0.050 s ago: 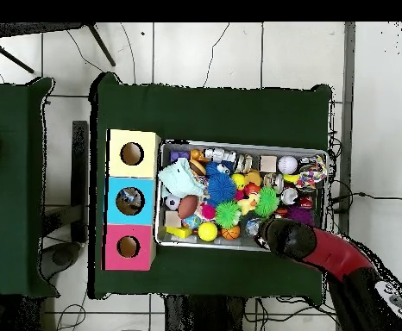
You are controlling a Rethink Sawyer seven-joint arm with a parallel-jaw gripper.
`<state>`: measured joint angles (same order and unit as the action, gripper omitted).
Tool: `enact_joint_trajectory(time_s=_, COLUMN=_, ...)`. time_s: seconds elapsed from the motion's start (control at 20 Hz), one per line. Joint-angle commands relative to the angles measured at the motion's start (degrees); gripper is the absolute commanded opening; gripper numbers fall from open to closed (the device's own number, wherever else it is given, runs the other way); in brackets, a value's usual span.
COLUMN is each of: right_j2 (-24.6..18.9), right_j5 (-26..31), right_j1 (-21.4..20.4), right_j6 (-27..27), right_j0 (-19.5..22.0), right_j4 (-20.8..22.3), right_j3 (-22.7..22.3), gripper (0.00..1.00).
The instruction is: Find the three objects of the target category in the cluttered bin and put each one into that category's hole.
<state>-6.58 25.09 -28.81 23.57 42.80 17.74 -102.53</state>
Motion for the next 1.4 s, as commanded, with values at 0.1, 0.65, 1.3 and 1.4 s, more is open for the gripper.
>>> enact_joint_trajectory(time_s=0.1, right_j2=0.83, right_j5=5.8, right_j1=-0.17, right_j6=14.17, right_j0=-0.98, right_j4=-2.99, right_j3=-2.52, gripper=0.0)
enact_joint_trajectory(time_s=0.65, right_j2=-0.12, right_j5=8.76, right_j1=-5.66, right_j6=13.12, right_j0=-1.82, right_j4=-5.74, right_j3=-5.14, gripper=0.0)
enact_joint_trajectory(time_s=1.3, right_j2=0.03, right_j5=11.29, right_j1=-7.82, right_j6=12.21, right_j0=-4.01, right_j4=-7.52, right_j3=-2.84, gripper=0.0)
enact_joint_trajectory(time_s=1.4, right_j2=-0.71, right_j5=9.08, right_j1=-6.04, right_j6=11.64, right_j0=-3.21, right_j4=-7.35, right_j3=-2.17, gripper=0.0)
